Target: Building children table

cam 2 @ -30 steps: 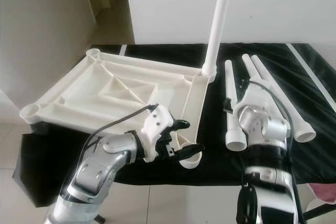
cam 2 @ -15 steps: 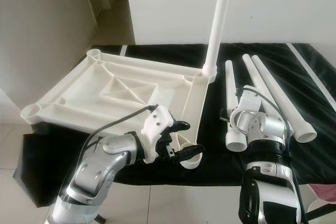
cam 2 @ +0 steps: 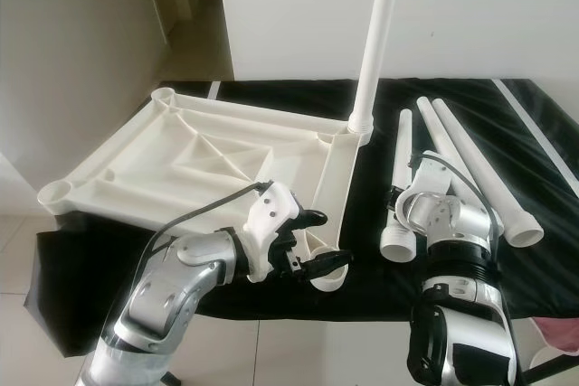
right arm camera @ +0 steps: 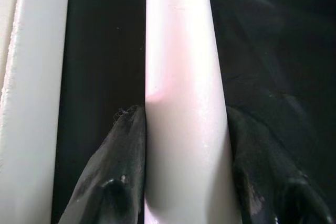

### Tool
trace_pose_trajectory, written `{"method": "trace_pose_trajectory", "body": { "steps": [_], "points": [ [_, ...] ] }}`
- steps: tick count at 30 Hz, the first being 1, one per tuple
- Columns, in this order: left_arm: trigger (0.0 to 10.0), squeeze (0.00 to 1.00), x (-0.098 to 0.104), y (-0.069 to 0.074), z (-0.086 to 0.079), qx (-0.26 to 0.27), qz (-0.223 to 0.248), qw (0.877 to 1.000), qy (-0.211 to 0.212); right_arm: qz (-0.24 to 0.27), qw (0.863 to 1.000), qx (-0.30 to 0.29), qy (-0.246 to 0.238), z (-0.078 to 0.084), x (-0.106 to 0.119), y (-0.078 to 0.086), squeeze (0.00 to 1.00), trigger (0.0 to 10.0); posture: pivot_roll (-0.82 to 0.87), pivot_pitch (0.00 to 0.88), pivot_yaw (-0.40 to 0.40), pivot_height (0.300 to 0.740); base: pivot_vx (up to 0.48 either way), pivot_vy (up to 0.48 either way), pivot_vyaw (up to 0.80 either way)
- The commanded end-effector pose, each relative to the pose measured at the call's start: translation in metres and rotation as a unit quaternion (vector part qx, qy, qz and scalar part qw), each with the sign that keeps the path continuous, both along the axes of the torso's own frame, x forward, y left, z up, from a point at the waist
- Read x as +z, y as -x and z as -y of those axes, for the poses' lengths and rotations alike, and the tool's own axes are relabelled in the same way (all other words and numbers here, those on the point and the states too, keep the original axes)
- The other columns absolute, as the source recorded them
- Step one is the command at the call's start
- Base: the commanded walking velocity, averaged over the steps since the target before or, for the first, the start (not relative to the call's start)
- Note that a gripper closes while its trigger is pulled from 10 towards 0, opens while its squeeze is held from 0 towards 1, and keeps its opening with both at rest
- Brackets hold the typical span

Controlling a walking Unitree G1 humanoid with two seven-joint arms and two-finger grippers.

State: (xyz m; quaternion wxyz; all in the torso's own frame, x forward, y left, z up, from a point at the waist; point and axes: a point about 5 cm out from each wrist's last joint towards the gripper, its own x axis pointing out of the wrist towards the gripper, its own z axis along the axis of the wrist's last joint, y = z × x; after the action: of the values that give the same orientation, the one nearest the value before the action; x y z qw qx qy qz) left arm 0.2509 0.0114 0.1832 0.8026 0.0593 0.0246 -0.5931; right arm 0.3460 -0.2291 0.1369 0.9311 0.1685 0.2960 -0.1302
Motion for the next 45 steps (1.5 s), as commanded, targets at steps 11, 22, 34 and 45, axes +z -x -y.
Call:
{"method": "trace_pose_trajectory", "body": {
  "steps": [11, 22, 34, 45],
  "points": [
    [10.0, 0.00, 0.017, -0.031, -0.006, 0.092, -0.011, 0.994, 0.052, 0.159, 0.981, 0.073, 0.080, -0.023, 0.032, 0.009, 0.00, 10.0, 0.01, 0.000, 0.022, 0.740, 0.000, 0.000, 0.00],
    [10.0, 0.00, 0.024, -0.049, -0.003, 0.114, -0.006, 0.992, 0.049, 0.254, 0.963, 0.019, 0.093, -0.030, 0.043, 0.032, 0.00, 10.0, 0.00, 0.000, 0.033, 0.740, 0.000, 0.000, 0.00],
    [10.0, 0.00, 0.022, -0.088, -0.012, 0.205, 0.005, 0.979, 0.017, 0.403, 0.911, -0.017, 0.086, -0.035, 0.066, 0.061, 0.00, 10.0, -0.01, 0.000, 0.034, 0.740, 0.000, 0.000, 0.00],
    [10.0, 0.00, 0.035, -0.117, -0.013, 0.244, 0.024, 0.969, 0.003, 0.475, 0.872, 0.108, 0.043, -0.069, 0.068, 0.079, 0.00, 10.0, 0.00, 0.000, 0.036, 0.740, 0.000, 0.000, 0.00]
  ]
}}
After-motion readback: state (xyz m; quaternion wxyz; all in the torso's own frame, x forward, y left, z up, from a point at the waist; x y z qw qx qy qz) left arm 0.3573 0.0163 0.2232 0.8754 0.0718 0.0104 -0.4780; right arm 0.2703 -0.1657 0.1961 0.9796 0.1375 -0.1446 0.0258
